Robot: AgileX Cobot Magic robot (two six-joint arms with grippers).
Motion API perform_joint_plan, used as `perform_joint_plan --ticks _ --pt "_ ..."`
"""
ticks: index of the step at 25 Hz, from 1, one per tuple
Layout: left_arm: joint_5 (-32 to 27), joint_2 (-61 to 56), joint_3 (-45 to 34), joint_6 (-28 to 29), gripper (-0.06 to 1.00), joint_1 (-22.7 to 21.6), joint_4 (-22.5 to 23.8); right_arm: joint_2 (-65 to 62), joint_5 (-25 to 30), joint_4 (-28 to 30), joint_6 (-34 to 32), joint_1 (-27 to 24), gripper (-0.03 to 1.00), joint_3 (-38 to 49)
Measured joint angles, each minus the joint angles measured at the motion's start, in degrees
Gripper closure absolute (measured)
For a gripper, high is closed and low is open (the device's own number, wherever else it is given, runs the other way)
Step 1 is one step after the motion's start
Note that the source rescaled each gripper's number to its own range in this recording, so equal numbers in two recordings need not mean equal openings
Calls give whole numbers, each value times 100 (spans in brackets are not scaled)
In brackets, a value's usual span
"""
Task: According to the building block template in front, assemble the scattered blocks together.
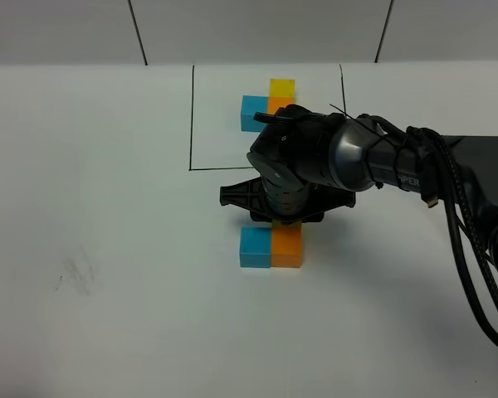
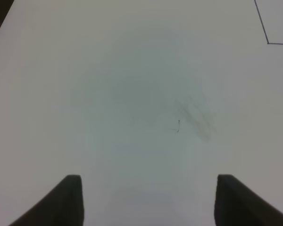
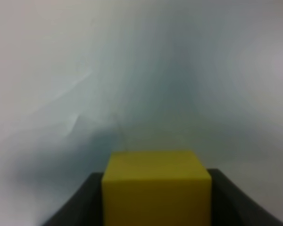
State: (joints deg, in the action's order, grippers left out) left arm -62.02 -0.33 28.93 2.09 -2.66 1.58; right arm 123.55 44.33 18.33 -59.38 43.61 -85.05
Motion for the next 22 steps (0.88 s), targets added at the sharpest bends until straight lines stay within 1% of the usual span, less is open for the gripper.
perform_joint_plan --ticks 1,3,6,8,9,11,15,18,20,22 --pt "0 0 0 0 60 0 0 15 32 -6 0 0 72 -42" --pt "0 0 0 0 60 0 0 76 171 -6 112 0 58 -164" --pt "0 0 0 0 60 0 0 58 429 81 457 0 27 -436" --pt "0 0 0 0 60 0 0 -46 574 281 578 0 10 -558" --pt "0 0 0 0 60 0 0 -125 677 404 584 0 4 -609" --pt "0 0 0 0 60 0 0 -290 922 751 608 -13 -1 -699" --pt "0 0 0 0 60 0 0 -891 1535 1539 817 -270 -3 -876" --pt "0 0 0 0 60 0 0 -1599 2014 2009 1042 -694 -3 -908" --pt "0 0 0 0 60 0 0 -2069 2318 2106 1293 -1107 -3 -919" --pt "0 0 0 0 60 0 0 -2546 2412 2118 1674 -1566 -3 -919"
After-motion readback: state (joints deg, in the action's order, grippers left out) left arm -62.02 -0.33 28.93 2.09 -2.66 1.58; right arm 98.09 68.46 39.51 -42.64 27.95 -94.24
